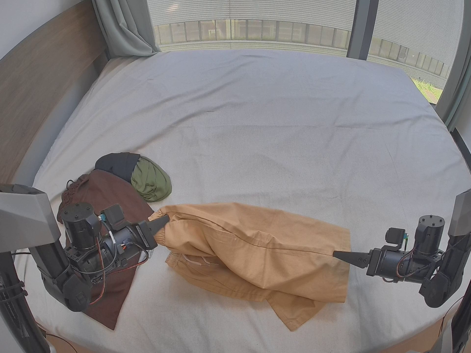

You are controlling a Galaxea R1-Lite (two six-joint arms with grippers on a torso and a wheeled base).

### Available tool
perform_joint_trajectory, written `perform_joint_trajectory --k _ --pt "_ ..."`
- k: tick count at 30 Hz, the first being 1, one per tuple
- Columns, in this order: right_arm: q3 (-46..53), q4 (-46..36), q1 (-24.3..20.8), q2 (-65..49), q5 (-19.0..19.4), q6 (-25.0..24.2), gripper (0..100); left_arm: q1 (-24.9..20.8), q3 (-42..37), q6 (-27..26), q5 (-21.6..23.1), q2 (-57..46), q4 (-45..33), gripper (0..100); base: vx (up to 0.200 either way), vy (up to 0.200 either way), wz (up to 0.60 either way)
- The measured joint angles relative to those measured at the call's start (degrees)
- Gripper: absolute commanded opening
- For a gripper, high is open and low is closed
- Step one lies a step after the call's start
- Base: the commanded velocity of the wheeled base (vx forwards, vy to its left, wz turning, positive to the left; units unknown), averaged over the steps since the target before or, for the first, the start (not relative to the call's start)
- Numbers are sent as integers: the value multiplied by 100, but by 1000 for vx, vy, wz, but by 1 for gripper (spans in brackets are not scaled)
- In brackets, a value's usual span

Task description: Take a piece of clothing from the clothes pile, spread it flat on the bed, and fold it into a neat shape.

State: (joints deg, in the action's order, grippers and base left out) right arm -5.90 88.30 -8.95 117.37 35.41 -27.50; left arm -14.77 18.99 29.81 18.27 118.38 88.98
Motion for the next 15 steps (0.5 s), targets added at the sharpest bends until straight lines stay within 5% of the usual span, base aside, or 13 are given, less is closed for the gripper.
perform_joint_trajectory --k 15 --pt "48 -5 -293 -137 -27 -22 100 0 0 -2 0 9 0 0 0 0 0"
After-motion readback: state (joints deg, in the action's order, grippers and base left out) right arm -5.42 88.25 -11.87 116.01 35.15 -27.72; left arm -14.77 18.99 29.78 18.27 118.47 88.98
